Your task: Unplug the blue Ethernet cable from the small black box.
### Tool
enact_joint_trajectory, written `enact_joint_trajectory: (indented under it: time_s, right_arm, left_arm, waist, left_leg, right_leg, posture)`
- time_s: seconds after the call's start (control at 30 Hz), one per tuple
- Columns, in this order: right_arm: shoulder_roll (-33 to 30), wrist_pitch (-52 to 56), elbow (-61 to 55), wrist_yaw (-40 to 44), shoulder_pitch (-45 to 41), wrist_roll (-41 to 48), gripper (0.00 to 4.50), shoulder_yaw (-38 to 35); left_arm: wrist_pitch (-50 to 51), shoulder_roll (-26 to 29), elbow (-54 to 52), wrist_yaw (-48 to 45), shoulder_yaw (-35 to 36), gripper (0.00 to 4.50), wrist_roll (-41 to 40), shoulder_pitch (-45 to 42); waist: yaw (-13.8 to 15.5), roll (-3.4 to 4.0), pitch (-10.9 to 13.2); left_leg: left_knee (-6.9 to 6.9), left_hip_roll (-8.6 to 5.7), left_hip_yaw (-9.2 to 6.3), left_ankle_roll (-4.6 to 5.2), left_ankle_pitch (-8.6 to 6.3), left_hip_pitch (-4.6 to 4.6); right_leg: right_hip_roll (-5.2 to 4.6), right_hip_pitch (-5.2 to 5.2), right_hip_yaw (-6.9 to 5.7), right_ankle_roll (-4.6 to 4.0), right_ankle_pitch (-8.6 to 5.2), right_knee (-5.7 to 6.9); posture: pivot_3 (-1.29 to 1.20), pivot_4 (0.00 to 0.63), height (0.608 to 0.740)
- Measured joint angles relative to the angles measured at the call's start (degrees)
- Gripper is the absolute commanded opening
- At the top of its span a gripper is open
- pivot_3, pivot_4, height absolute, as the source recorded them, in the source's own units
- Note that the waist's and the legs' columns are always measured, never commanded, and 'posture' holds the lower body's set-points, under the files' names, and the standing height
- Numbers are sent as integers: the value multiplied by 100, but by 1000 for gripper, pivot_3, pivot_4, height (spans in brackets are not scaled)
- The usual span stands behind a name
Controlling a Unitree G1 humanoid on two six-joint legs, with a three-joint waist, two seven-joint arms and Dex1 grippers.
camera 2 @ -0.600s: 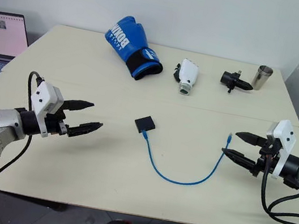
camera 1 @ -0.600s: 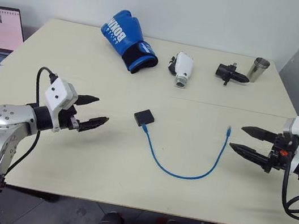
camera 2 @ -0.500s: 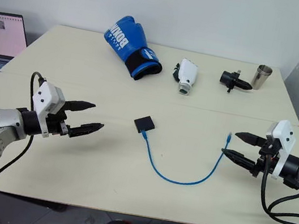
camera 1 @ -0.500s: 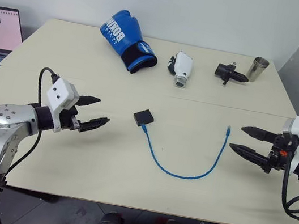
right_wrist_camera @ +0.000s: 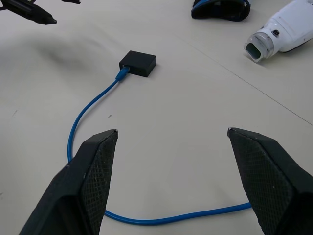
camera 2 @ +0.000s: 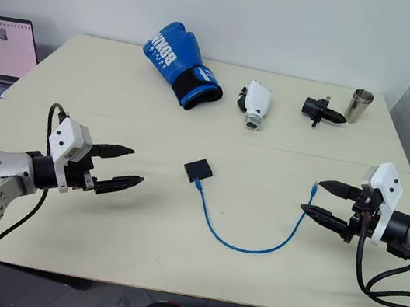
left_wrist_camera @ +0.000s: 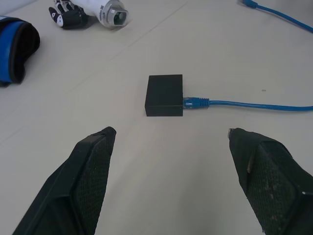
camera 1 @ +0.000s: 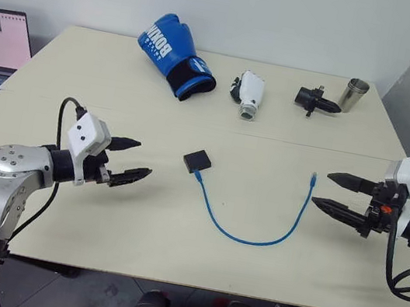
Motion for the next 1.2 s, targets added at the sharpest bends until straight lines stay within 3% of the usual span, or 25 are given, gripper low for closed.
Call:
enact_joint_trajectory:
  time_s: [0.33, 0.5, 0.57, 0.67, 0.8, 1.03, 1.2]
  right_arm:
    - [73, 37, -402, -20, 2, 0, 3805, 358]
    - [583, 38, -576, -298, -129, -54, 3805, 854]
    - [1020, -10, -564, -634, -454, -389, 3805, 1328]
    - [2164, -120, -99, -1400, -1129, -1339, 3805, 2648]
    - [3240, -179, 773, -2158, -1620, -2179, 3805, 3503]
    - [4610, -493, 2331, -3190, -2237, -3062, 3805, 3889]
    - [4889, -579, 2929, -3304, -2326, -3286, 3805, 3917]
  left_arm:
    - [-106, 243, 370, -713, -98, 3931, -7, -51]
    - [-205, 247, 420, -931, -122, 3931, -11, -56]
    - [-244, 266, 463, -1028, -182, 3931, 1, -73]
    - [-488, 335, 515, -1184, -323, 3931, 142, -107]
    - [-632, 360, 678, -1232, -341, 3931, 255, -113]
    - [-725, 408, 703, -1277, -355, 3931, 323, -62]
    - [-724, 420, 703, -1276, -355, 3931, 351, -42]
  waist:
    - [-1, 0, 0]
    - [-9, 1, 1]
    - [-39, 0, 0]
    - [-73, 1, 0]
    - [-45, 1, 1]
    - [-15, -1, -1]
    - [-14, -1, -1]
  left_leg:
    - [0, 0, 0, 0, 0, 0]
    - [0, 1, 0, 0, 0, 1]
    - [0, 6, 1, 0, 0, 4]
    - [-1, 10, 2, 0, 1, 0]
    - [0, 7, 2, 0, 1, -13]
    - [1, 3, 7, -1, 1, -16]
    - [1, 2, 7, 0, 1, -16]
  right_leg:
    - [0, 0, -1, 0, 0, 0]
    - [1, -2, 0, 0, 0, 5]
    - [6, -5, 2, 0, 0, 6]
    - [16, -26, 9, -5, -2, 33]
    - [13, -47, 8, -12, -5, 55]
    - [7, -54, 8, -12, -4, 59]
    - [4, -54, 8, -12, -4, 59]
  posture:
    - [0, 150, 740]
    - [0, 150, 740]
    - [0, 150, 740]
    - [0, 150, 740]
    - [0, 150, 740]
    - [0, 150, 740]
    - [0, 150, 740]
